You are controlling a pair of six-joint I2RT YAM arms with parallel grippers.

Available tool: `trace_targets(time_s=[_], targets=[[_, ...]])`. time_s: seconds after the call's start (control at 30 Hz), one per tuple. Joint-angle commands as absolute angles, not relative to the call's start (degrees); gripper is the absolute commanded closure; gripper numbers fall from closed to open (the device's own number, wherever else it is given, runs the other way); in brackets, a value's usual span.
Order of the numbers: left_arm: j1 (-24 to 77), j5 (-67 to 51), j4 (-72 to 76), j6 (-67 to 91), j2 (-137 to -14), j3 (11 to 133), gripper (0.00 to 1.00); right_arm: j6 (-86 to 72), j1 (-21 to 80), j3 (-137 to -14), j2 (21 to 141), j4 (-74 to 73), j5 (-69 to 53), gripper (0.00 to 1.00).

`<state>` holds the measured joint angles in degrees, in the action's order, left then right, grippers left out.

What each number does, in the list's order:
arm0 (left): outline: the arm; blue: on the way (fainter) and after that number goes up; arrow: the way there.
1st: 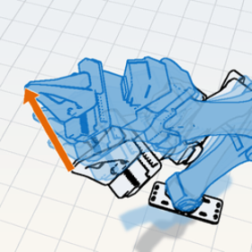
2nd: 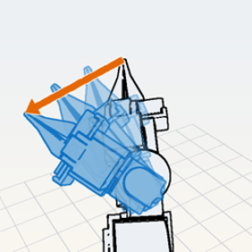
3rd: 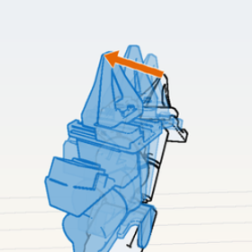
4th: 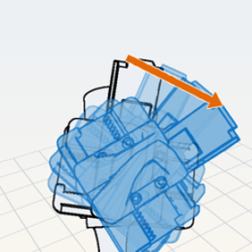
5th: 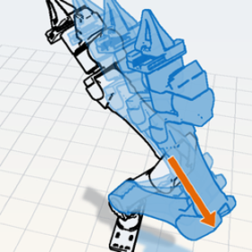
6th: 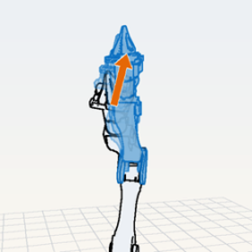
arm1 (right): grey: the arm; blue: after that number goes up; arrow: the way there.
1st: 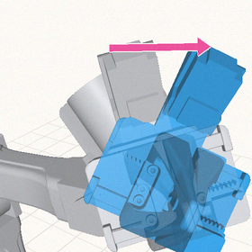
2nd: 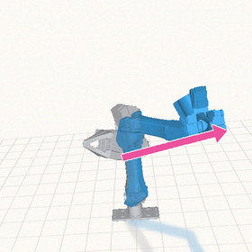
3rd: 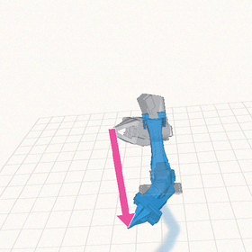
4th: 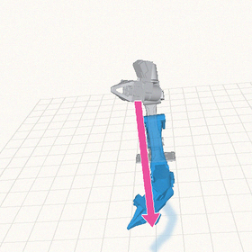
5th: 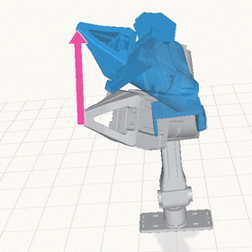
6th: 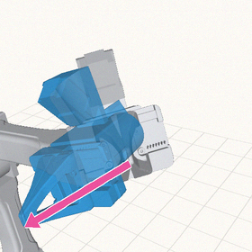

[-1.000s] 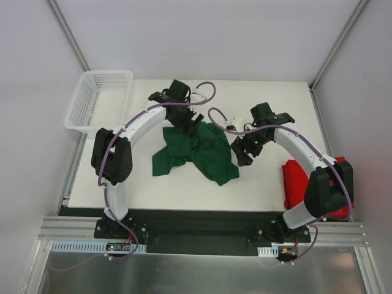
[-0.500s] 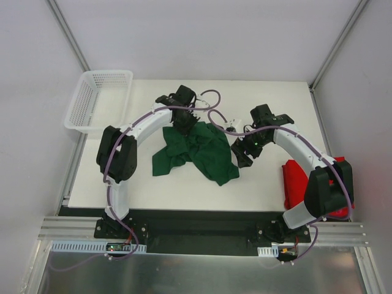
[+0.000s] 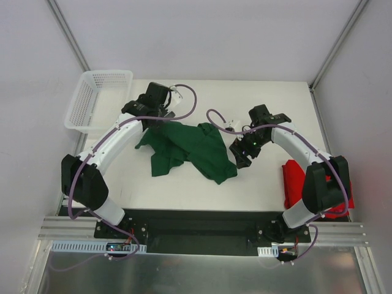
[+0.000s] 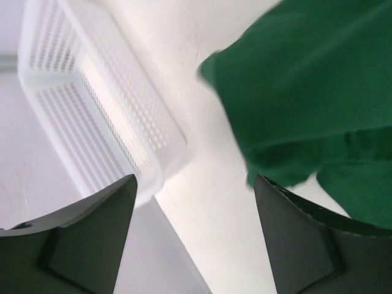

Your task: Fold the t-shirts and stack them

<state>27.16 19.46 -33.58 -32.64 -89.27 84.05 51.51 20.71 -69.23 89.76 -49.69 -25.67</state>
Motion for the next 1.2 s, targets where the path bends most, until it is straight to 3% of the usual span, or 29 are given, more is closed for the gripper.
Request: trace_targets(time_s=[0.0,0.07,0.1,0.17,0.37,0.57,0.87,1.0,1.1,1.17], targets=[[26.3,30.8,-31.7,-35.5,-85.9,82.4,0.39,51.7,20.6,-71.5,89.8,-50.6,-28.0,0.18],[26.3,29.2,-31.7,-34.1,-83.9,82.5,0.39,51.8,20.6,-71.8,90.0,-51.0,-28.0,0.18],[26.4,28.0,-31.9,-33.7,-83.2,82.5,0.29,51.8,20.6,-72.1,90.2,-51.1,-28.0,0.18],[26.5,27.6,-32.2,-32.4,-83.0,81.5,0.27,51.6,20.6,-72.5,90.4,-51.7,-28.6,0.18],[26.7,17.6,-32.4,-29.0,-81.9,74.0,0.29,50.5,21.9,-73.6,90.3,-50.2,-28.9,0.17],[26.2,11.4,-32.8,-25.9,-87.5,73.4,0.31,48.5,29.6,-74.4,90.9,-46.9,-20.3,0.18],[17.7,3.3,-32.7,-26.1,-97.9,75.5,0.35,46.6,38.1,-72.9,93.3,-41.1,-11.8,0.31],[15.3,2.9,-32.7,-27.1,-99.8,76.1,0.36,46.8,38.8,-70.4,95.4,-38.6,-11.7,0.32],[13.9,2.0,-32.6,-26.9,-100.0,76.4,0.39,47.4,39.8,-69.6,97.5,-36.7,-10.5,0.32],[13.8,1.5,-32.5,-27.0,-99.9,75.9,0.59,47.5,40.5,-69.4,98.5,-35.6,-9.6,0.32]])
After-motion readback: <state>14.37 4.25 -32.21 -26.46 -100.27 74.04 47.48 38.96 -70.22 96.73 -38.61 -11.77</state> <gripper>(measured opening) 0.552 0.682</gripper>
